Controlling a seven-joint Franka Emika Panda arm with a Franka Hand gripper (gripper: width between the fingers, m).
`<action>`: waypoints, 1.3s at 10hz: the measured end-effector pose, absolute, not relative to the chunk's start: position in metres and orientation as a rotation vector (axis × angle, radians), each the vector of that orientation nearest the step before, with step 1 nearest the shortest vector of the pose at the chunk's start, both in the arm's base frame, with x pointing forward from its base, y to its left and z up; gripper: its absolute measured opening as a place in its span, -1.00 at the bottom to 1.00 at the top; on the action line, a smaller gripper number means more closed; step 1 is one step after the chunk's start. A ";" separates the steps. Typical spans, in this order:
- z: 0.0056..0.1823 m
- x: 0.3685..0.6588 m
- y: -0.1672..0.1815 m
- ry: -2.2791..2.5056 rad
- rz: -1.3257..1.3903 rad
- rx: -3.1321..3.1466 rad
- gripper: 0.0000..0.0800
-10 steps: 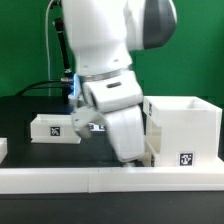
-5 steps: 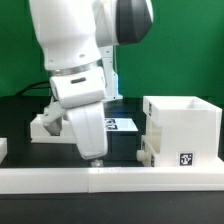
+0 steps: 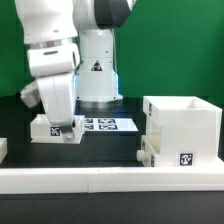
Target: Assemble drawer
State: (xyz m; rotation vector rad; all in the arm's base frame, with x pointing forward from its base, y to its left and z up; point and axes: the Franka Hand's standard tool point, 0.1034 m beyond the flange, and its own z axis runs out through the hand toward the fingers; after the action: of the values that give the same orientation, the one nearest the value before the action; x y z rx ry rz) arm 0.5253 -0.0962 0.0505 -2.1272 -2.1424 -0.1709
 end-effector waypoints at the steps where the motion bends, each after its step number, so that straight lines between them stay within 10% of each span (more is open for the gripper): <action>1: 0.056 0.518 -0.102 -2.133 -0.164 -2.142 0.62; 13: 0.058 0.488 -0.108 -0.995 -0.131 -2.852 0.62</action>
Offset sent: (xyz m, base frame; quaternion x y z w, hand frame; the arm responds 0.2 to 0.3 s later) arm 0.0000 0.0000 0.0000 0.0000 0.0000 0.0000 1.0000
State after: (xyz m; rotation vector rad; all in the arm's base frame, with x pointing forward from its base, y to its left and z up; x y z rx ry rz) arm 0.4877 -0.1083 0.0581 -2.8517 -0.9947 -0.1312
